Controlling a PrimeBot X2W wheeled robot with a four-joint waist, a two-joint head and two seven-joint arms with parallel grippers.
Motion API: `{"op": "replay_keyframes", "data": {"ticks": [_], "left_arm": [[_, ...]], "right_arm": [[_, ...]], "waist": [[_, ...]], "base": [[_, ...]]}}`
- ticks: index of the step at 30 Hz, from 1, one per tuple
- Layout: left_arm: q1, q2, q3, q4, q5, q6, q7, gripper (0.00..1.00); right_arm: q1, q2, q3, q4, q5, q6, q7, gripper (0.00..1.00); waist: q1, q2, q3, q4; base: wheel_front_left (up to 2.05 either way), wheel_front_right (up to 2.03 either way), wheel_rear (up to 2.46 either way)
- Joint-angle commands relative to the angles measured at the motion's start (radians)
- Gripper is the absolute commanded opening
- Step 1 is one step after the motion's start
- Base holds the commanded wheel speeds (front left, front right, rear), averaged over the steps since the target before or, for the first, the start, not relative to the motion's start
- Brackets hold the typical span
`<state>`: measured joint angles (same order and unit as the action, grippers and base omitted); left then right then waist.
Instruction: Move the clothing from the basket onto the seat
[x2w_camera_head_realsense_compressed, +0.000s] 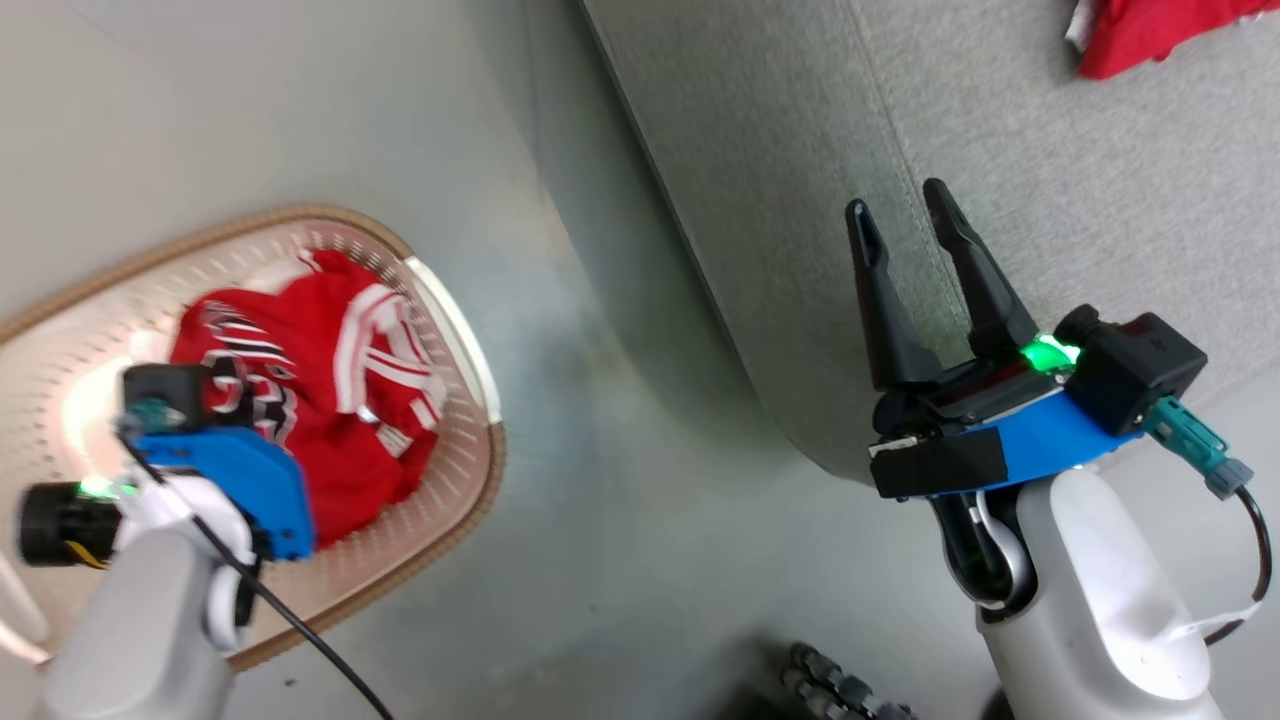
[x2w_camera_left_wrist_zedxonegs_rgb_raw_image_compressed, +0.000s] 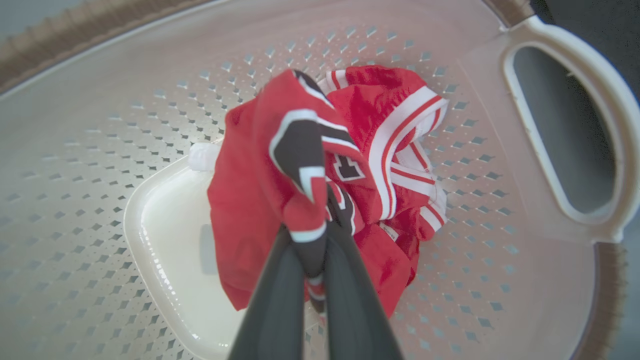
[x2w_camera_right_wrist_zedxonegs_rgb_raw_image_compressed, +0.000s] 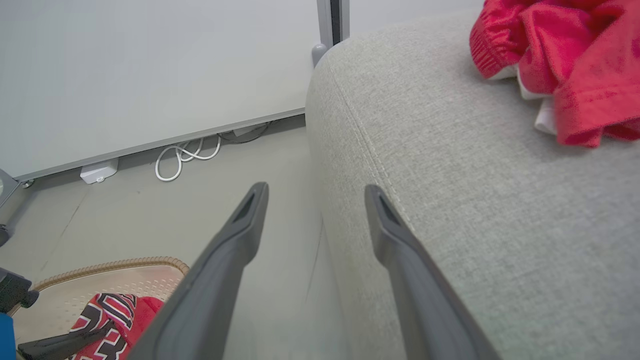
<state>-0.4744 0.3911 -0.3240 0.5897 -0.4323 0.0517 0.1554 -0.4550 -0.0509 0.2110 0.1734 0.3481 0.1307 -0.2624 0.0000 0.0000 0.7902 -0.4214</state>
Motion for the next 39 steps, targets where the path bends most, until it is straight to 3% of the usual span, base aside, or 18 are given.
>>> {"op": "replay_keyframes", "data": {"ticks": [1, 13, 19, 25, 39], "left_arm": [[-0.008, -0.012, -0.008, 0.01, -0.005, -0.009, -0.015, 0.0], [0.01, -0.206, -0.12, 0.263, -0.017, -0.132, -0.187, 0.0], [0.015, -0.276, -0.167, 0.364, -0.035, -0.17, -0.25, 0.0], [-0.022, -0.313, -0.242, 0.388, -0.054, -0.183, -0.295, 0.0], [-0.138, -0.337, -0.5, 0.249, -0.22, -0.183, -0.306, 0.0]], "right_arm": [[0.015, 0.001, -0.01, 0.004, -0.013, 0.0, -0.004, 1.0], [0.136, 0.0, -0.088, 0.06, -0.172, 0.0, -0.003, 1.0], [0.205, 0.0, -0.108, 0.089, -0.219, 0.0, 0.001, 1.0], [0.25, 0.0, -0.112, 0.079, -0.221, 0.0, 0.028, 1.0], [0.343, 0.0, -0.097, 0.055, -0.206, 0.0, 0.073, 1.0]], "waist": [[0.0, 0.0, -0.065, 0.039], [0.0, 0.0, -0.433, 0.209], [0.0, 0.0, -0.587, 0.276], [0.0, 0.0, -0.68, 0.327], [0.0, 0.0, -0.786, 0.373]], "base": [[0.0, 0.0, 0.0], [0.0, 0.0, 0.0], [0.0, 0.0, 0.0], [0.0, 0.0, 0.0], [0.0, 0.0, 0.0]]}}
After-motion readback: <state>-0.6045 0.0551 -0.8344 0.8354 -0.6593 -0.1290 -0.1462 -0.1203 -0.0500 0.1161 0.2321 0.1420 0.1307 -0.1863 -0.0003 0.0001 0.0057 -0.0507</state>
